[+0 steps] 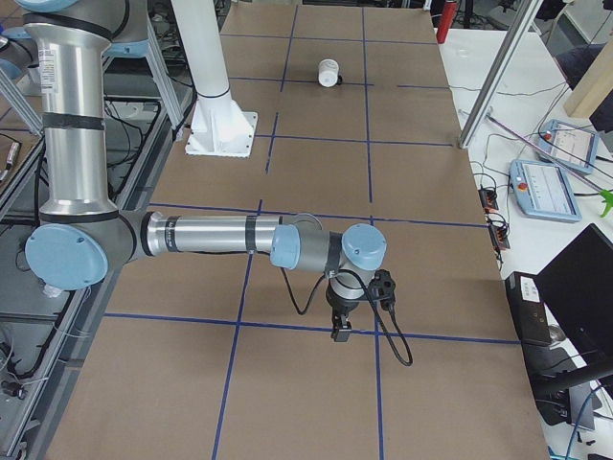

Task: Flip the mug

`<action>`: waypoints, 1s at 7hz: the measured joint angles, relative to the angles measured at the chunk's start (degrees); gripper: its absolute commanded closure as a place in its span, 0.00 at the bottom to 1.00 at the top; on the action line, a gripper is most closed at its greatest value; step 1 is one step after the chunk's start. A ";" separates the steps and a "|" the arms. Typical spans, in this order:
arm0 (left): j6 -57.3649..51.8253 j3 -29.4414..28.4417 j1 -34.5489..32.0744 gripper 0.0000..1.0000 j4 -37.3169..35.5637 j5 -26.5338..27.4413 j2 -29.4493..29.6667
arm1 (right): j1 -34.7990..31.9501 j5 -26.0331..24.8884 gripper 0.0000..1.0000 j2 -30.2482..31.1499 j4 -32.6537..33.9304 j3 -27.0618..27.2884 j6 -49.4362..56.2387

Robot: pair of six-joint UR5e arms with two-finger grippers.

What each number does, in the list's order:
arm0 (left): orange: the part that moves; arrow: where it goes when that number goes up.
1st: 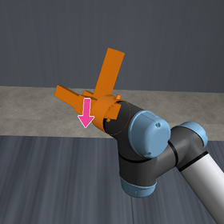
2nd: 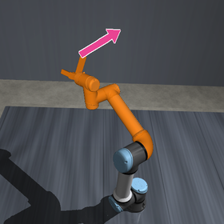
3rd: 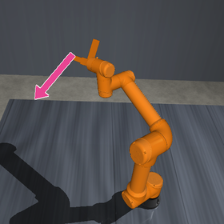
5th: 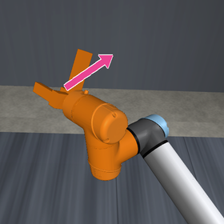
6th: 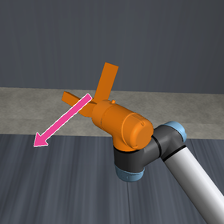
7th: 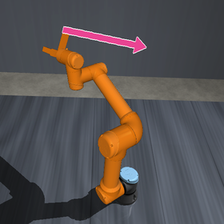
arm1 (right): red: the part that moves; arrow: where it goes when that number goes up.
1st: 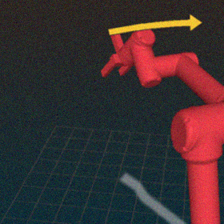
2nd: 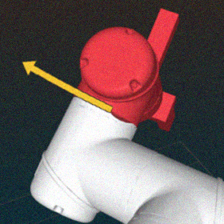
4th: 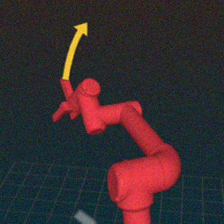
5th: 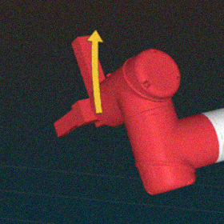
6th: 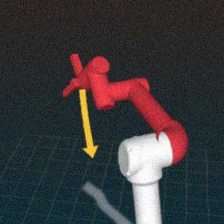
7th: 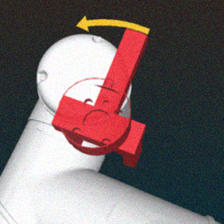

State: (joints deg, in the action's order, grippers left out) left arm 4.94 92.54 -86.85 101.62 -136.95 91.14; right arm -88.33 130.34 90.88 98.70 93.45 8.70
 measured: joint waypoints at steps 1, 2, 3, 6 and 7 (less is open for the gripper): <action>0.05 -0.01 0.01 0.00 0.23 -2.39 -0.25 | 0.00 0.00 0.00 0.00 0.01 0.00 0.00; 0.09 0.28 0.01 0.00 2.14 -4.03 -1.67 | 0.00 0.00 0.00 0.00 0.04 -0.02 0.00; 2.65 0.91 0.00 0.00 8.32 -4.72 -4.91 | 0.00 0.00 0.00 0.00 0.02 -0.02 0.00; 30.85 -3.64 1.46 0.00 46.21 -4.47 -12.81 | 0.00 0.00 0.00 0.00 0.00 -0.02 0.00; 40.73 -5.42 3.86 0.00 55.96 -4.13 -13.46 | 0.00 0.00 0.00 0.00 0.00 -0.02 0.00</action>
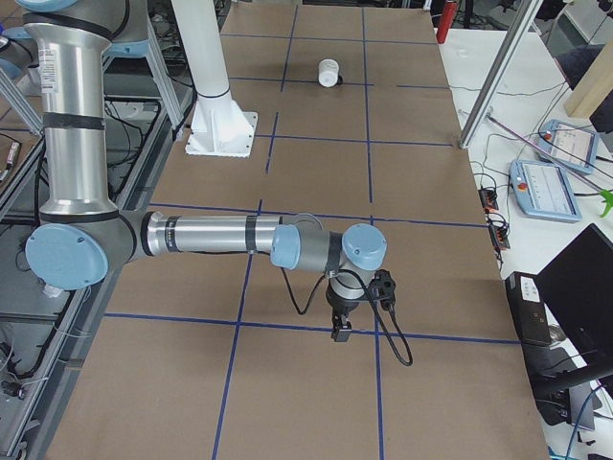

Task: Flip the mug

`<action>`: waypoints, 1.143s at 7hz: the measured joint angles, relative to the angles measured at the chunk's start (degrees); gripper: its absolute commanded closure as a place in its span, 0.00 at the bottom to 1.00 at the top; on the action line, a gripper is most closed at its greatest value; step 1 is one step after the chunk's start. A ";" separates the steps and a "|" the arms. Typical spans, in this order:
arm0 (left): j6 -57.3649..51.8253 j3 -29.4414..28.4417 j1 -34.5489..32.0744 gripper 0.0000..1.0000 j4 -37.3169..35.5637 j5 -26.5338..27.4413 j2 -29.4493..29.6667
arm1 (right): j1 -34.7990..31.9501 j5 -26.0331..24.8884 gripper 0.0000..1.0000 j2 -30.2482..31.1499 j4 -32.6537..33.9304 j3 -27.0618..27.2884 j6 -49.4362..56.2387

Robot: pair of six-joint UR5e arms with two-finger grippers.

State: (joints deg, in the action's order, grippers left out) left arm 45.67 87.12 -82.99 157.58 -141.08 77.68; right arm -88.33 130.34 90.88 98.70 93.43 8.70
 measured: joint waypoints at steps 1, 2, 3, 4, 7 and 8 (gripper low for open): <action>10.72 -0.79 4.04 0.00 8.30 1.40 -0.19 | 0.00 0.00 0.00 0.00 0.00 0.00 0.00; 20.57 -1.05 9.17 0.00 15.34 4.34 -0.06 | 0.00 0.00 0.00 0.00 0.02 0.00 0.00; 28.48 -1.17 14.42 0.00 20.65 8.06 0.45 | 0.00 0.00 0.00 0.00 0.04 0.00 0.00; 34.88 -1.40 18.97 0.00 24.33 10.98 1.58 | 0.00 0.00 0.00 0.00 0.04 0.00 0.00; 49.12 -7.73 26.66 0.00 36.00 13.18 8.67 | 0.00 0.00 0.00 0.00 0.01 0.00 0.00; 51.23 -10.71 28.41 0.00 40.43 14.27 10.35 | 0.00 0.00 0.00 0.00 0.00 0.00 0.00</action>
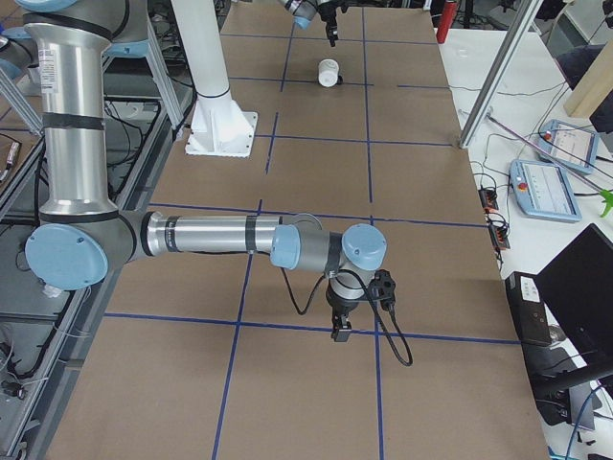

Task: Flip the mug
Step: 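Reach the left gripper toward the sideways white mug and close on it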

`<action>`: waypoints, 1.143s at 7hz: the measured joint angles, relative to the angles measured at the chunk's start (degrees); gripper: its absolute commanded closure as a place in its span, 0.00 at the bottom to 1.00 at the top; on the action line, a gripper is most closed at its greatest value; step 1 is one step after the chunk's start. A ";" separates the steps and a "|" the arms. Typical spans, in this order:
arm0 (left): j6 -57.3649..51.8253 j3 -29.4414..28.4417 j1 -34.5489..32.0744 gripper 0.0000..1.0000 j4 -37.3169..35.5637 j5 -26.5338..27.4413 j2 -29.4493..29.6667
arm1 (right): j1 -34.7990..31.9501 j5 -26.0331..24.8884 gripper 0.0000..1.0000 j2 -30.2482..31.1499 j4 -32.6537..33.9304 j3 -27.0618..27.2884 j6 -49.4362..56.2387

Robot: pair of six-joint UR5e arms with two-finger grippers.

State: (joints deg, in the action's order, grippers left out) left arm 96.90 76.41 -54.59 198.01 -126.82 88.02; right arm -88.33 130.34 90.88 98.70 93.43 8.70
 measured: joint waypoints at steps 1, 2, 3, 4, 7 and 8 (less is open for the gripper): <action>1.00 -2.79 1.78 0.00 4.54 1.47 1.10 | 0.00 0.00 0.00 0.00 0.00 0.00 0.00; 1.60 -4.22 3.32 0.00 6.69 2.20 2.47 | 0.00 0.00 0.00 0.00 0.00 0.00 0.00; 2.07 -4.88 4.93 0.00 7.71 3.05 3.98 | 0.00 0.00 0.00 0.00 0.01 0.00 0.00; 2.48 -5.13 6.69 0.00 8.40 4.61 4.99 | 0.00 0.00 0.00 0.00 0.04 0.00 0.00; 3.23 -6.16 10.19 0.18 9.03 7.19 6.89 | 0.00 0.00 0.00 0.00 0.00 0.00 0.00; 3.72 -6.72 10.74 0.19 9.18 7.58 7.63 | 0.00 0.00 0.00 0.00 0.00 0.00 0.00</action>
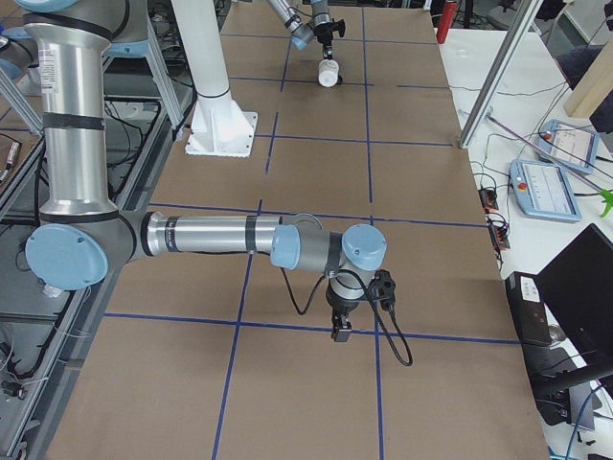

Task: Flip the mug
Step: 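Reach the left gripper toward the sideways white mug and close on it, then lift the white mug with the left gripper and carry it toward the table center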

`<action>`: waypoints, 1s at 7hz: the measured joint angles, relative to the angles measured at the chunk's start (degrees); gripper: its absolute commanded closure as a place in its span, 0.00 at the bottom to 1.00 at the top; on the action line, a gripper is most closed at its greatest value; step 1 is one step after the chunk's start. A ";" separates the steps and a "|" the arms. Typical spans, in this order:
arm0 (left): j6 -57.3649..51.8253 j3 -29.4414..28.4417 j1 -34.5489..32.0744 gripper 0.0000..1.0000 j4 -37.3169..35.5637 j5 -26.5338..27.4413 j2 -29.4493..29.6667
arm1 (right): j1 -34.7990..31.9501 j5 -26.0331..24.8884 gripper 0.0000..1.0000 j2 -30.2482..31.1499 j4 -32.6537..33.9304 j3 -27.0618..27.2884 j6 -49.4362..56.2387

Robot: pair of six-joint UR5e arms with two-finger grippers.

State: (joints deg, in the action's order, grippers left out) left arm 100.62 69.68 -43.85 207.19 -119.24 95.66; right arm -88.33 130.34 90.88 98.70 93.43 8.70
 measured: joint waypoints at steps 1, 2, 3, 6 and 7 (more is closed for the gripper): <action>0.54 -0.46 0.28 0.24 0.66 0.27 0.37 | 0.00 0.00 0.00 0.00 0.00 0.00 0.00; 1.09 -0.96 0.38 0.49 1.60 0.42 0.52 | 0.00 0.00 0.00 0.00 0.00 0.00 0.00; 1.42 -1.25 0.40 0.70 2.17 0.49 0.55 | 0.00 0.00 0.00 0.00 0.00 0.00 0.00; 4.34 -2.16 0.43 1.00 3.92 1.78 0.71 | 0.00 0.00 0.00 0.00 0.01 0.00 0.00; 6.85 -2.05 0.43 1.00 4.81 2.39 0.67 | 0.00 0.00 0.00 0.00 0.03 0.00 0.00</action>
State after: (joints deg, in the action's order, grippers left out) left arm 107.47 67.63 -43.42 212.00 -116.85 96.33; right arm -88.33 130.34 90.88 98.74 93.43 8.70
